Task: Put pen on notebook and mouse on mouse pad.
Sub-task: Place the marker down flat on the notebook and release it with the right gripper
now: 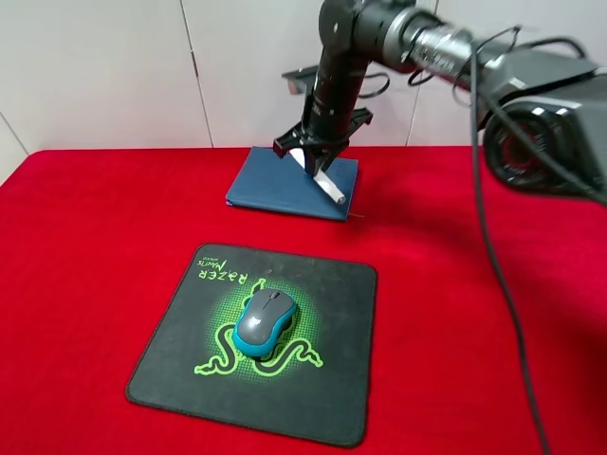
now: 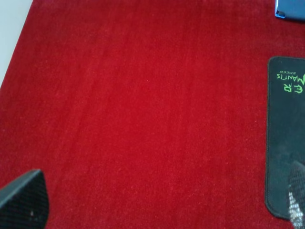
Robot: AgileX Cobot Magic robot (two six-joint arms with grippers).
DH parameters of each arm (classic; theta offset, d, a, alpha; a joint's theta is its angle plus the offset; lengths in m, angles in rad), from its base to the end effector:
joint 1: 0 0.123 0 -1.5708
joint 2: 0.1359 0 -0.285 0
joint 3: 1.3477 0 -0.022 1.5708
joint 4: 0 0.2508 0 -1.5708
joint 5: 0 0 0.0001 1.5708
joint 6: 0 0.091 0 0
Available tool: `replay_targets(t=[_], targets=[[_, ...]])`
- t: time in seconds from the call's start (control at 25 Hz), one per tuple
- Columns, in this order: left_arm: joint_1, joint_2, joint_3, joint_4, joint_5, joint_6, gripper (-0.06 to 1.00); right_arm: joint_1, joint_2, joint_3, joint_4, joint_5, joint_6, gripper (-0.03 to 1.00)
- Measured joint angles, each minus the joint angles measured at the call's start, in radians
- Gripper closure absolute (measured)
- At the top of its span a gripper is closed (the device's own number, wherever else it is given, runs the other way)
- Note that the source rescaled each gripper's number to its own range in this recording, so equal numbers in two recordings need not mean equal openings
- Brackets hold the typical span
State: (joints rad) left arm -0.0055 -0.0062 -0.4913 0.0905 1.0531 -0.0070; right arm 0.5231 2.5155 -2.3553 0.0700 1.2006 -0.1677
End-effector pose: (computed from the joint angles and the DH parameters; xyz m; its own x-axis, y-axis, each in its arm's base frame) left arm -0.0046 0.0072 0.2757 -0.4520 0.0402 -0.8911 -0.0476 0.9965 0.0691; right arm 0.4559 0.2698 0.1740 -0.7466 -0.5940 -0.2995 -0.6274 0.7785 0.0200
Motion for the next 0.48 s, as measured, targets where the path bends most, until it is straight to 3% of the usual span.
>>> replay_targets(t=[0.48], targets=[[0.000, 0.000, 0.000, 0.000, -0.001, 0.000, -0.05, 0.000, 0.056, -0.027, 0.011, -0.139, -0.006, 0.97]])
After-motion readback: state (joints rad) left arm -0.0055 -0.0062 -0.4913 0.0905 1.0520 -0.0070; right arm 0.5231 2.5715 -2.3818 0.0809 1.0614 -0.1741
